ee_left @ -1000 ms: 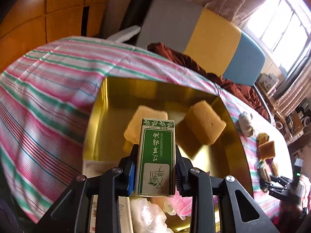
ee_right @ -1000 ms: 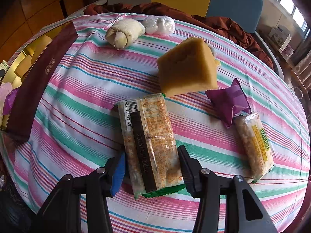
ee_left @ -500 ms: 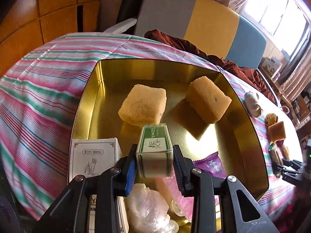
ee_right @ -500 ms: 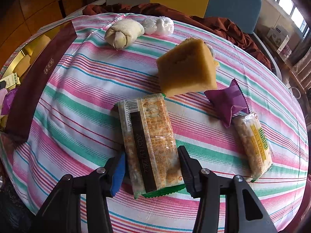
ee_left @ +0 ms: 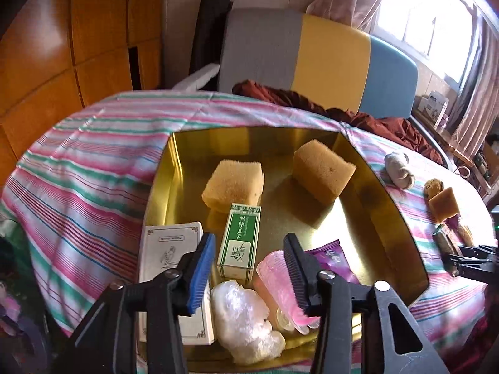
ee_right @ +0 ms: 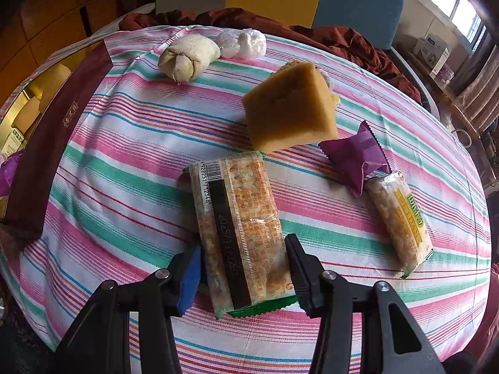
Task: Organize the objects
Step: 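Carry the cracker packet into the gold tray and open the right gripper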
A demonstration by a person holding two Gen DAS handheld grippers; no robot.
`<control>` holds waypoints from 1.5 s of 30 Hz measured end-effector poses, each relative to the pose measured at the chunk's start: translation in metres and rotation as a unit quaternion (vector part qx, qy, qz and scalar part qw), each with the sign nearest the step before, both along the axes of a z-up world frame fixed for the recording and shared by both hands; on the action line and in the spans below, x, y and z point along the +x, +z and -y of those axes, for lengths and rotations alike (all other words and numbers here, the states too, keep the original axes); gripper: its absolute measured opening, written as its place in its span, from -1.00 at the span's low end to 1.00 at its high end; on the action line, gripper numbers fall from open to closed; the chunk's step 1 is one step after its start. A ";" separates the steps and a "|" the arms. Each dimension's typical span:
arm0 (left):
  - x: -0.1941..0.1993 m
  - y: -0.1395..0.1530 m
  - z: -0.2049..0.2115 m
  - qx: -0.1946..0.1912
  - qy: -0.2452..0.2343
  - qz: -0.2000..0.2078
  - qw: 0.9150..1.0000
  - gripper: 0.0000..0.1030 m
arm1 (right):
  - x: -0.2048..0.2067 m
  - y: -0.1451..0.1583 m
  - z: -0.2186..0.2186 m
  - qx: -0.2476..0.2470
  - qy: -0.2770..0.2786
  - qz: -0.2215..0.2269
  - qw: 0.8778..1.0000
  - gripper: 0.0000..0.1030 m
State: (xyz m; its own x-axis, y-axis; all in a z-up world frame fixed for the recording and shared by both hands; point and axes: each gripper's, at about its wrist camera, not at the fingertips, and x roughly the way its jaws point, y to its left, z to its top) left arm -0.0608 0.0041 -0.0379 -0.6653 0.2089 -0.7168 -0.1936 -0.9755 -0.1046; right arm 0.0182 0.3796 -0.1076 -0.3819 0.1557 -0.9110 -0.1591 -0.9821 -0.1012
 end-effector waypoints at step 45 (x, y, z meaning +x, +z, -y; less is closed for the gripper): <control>0.043 0.034 0.058 0.025 0.056 -0.038 0.997 0.46 | -0.099 0.074 0.237 -0.123 0.248 -0.053 0.959 0.46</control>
